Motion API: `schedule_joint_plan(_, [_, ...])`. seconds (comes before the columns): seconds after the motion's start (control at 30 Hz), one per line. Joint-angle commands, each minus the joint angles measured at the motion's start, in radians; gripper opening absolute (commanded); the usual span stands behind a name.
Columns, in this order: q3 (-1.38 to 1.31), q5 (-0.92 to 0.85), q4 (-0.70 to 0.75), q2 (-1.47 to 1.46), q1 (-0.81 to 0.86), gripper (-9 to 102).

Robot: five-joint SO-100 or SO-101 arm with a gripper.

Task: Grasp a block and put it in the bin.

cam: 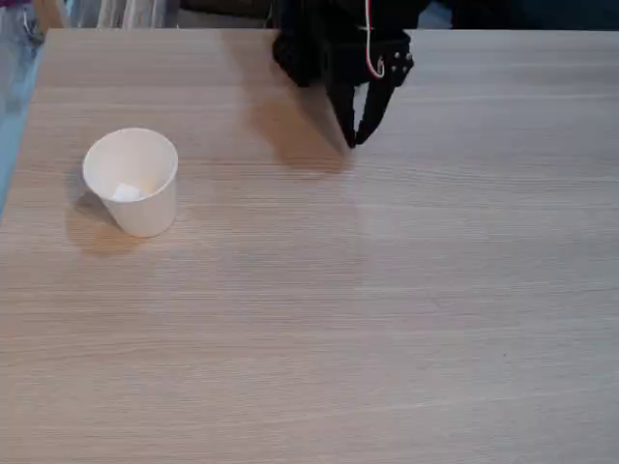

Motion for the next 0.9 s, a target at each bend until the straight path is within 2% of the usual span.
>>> schedule_joint_plan(0.0, [0.054,-0.032,0.037,0.100,0.002,0])
schedule_joint_plan(0.33, [0.212,-0.120,0.121,0.383,0.018,0])
schedule_joint_plan(0.67, [0.275,-0.054,0.023,0.385,0.005,0])
schedule_joint_plan(0.87, [0.278,-0.075,0.087,0.385,-0.009,0])
